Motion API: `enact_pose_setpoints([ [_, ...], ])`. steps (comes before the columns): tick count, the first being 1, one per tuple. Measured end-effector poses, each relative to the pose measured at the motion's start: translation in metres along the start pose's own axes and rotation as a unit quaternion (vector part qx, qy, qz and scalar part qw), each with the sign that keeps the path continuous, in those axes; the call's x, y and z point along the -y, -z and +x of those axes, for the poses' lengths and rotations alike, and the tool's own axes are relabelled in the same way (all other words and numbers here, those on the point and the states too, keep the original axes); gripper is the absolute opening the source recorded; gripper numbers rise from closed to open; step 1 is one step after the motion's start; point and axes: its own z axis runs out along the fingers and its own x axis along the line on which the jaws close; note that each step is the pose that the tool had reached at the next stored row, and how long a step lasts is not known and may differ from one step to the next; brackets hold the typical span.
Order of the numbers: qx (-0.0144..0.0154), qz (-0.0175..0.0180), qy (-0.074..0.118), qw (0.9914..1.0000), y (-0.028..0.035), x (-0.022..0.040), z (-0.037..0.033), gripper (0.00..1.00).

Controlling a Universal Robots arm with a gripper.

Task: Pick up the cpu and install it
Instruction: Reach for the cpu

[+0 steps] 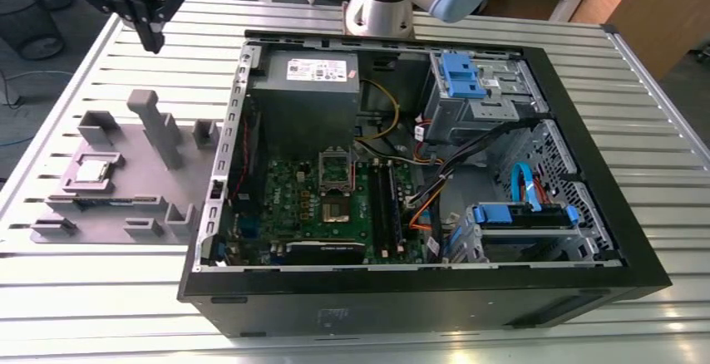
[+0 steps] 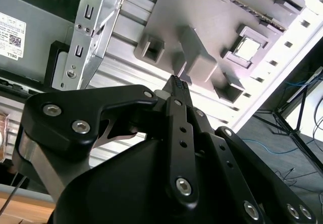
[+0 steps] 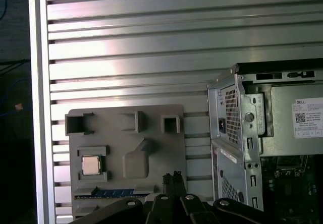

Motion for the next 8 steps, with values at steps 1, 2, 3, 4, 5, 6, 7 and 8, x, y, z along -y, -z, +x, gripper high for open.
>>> enact_pose_setpoints([
  [1, 0.0, 0.0, 0.0, 1.0, -0.0001, 0.0001, 0.0015, 0.11],
  [2, 0.0, 0.0001, 0.0, 1.0, -0.0001, 0.0002, 0.0031, 0.11],
  [3, 0.0, 0.0, 0.0, 1.0, -0.0002, 0.0004, 0.0049, 0.11],
  [4, 0.0, 0.0, 0.0, 1.0, -0.0003, 0.0005, 0.0064, 0.11],
  [5, 0.0, 0.0001, 0.0, 1.0, -0.0004, 0.0006, 0.0079, 0.11],
  [6, 0.0001, 0.0, 0.0, 1.0, -0.0006, 0.0007, 0.0092, 0.11],
  [7, 0.0001, 0.0, 0.0, 1.0, -0.0008, 0.0008, 0.0105, 0.11],
  [8, 0.0, 0.0, 0.0, 1.0, -0.0009, 0.0009, 0.0117, 0.11],
])
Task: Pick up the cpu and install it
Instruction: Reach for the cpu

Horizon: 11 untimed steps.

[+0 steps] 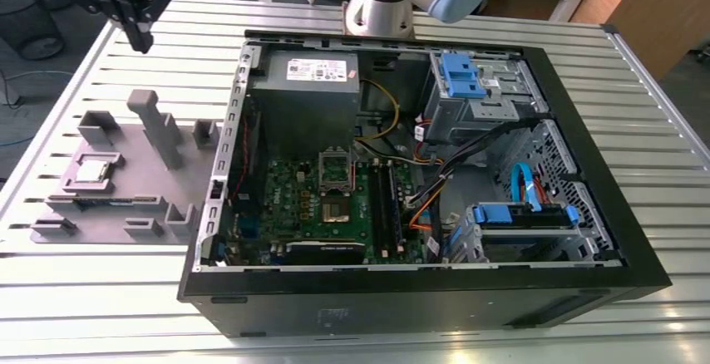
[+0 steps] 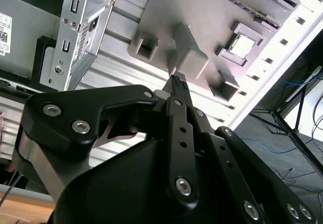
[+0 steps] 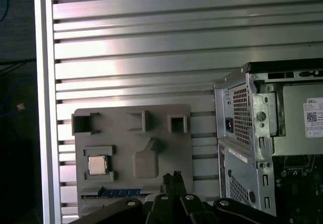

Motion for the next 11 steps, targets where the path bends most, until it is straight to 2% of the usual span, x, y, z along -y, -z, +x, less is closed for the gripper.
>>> enact_pose_setpoints([
  [11, 0.0, 0.0, 0.0, 1.0, -0.0046, 0.0011, 0.0124, 0.11],
])
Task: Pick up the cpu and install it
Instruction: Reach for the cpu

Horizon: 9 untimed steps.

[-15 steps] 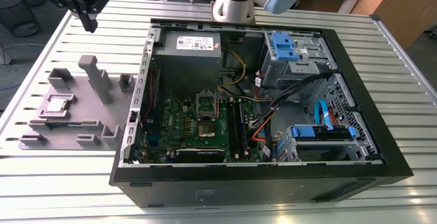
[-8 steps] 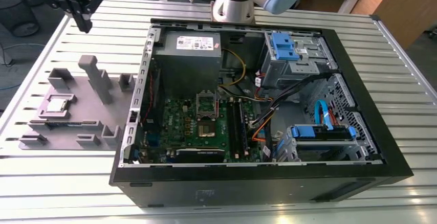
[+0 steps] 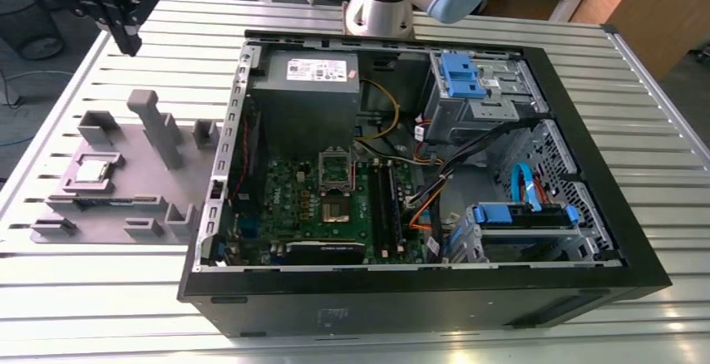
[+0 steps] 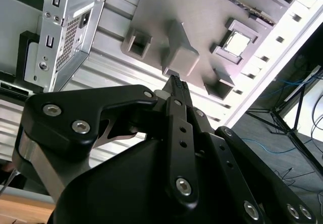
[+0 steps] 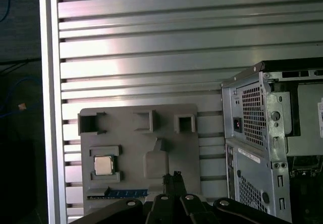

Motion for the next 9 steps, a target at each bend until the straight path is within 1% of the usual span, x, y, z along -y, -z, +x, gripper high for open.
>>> enact_pose_setpoints([
  [9, 0.0, 0.0, 0.0, 1.0, -0.0051, 0.0011, 0.0103, 0.11],
])
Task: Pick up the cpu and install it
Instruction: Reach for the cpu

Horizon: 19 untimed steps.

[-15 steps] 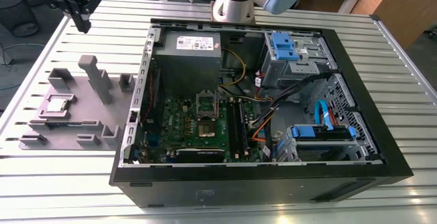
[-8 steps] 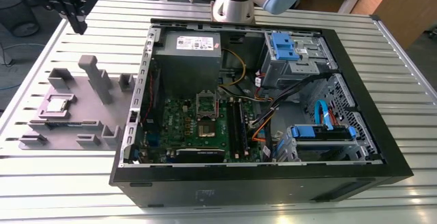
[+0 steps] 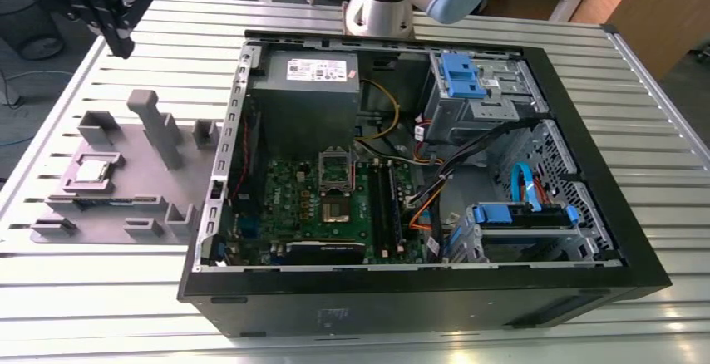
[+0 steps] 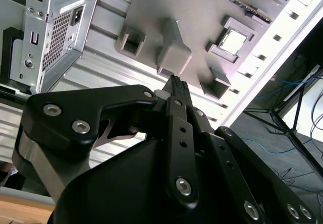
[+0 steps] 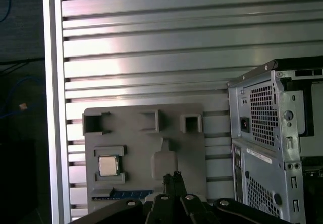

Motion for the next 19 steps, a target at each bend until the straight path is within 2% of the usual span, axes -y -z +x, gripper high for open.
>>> enact_pose_setpoints([
  [19, 0.0, 0.0, 0.0, 1.0, -0.0073, 0.0049, 0.0302, 0.11],
])
